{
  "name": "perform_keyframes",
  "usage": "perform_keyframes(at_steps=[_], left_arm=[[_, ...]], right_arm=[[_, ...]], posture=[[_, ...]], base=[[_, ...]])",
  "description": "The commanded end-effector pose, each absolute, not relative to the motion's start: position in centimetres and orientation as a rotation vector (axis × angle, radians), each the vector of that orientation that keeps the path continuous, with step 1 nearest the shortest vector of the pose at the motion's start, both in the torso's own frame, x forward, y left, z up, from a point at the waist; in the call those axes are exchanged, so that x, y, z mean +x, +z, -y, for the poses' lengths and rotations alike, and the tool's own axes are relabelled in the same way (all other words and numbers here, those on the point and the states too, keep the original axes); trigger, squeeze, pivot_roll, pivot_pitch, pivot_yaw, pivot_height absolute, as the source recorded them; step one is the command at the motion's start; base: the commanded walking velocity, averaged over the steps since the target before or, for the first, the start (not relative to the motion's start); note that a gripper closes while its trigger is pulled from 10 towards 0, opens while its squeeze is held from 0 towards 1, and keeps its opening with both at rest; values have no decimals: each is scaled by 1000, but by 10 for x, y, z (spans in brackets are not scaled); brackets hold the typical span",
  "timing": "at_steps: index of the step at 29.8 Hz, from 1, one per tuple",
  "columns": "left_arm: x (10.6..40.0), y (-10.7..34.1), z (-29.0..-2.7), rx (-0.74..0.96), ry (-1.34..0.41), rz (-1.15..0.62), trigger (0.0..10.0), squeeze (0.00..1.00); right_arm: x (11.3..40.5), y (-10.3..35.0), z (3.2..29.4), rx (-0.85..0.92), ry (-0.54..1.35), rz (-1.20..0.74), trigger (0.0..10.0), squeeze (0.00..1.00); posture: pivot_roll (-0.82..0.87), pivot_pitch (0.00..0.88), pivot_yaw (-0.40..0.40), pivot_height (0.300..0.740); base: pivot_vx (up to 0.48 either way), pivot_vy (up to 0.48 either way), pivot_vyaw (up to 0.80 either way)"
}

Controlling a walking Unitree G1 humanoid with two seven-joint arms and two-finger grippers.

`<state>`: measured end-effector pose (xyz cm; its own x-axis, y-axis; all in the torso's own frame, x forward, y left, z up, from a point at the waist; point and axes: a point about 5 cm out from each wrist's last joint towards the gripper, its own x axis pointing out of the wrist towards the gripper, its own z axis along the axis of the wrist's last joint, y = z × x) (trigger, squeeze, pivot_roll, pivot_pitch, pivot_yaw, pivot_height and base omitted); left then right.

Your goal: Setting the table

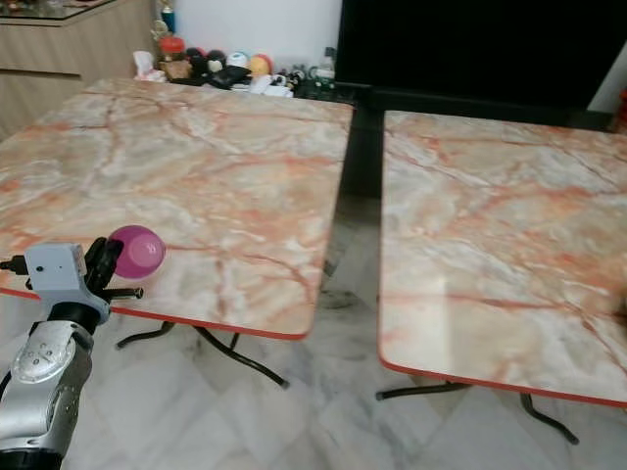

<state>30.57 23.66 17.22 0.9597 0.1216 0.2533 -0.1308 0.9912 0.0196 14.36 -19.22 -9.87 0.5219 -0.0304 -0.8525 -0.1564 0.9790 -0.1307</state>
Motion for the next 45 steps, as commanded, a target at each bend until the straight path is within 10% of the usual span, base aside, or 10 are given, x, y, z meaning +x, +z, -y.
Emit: perform_keyframes(at_steps=[1,45], left_arm=[[306,174,-231,33,102,263,10000,0],[310,184,-232,57,72,291,10000,0]], right_arm=[[139,-99,199,-206,60,-1036,10000,0],[140,-99,199,-196,43,-1036,10000,0]], posture=[[53,96,-21,740],[65,68,-14,740]], base=[[0,-450,0],[0,-450,0]])
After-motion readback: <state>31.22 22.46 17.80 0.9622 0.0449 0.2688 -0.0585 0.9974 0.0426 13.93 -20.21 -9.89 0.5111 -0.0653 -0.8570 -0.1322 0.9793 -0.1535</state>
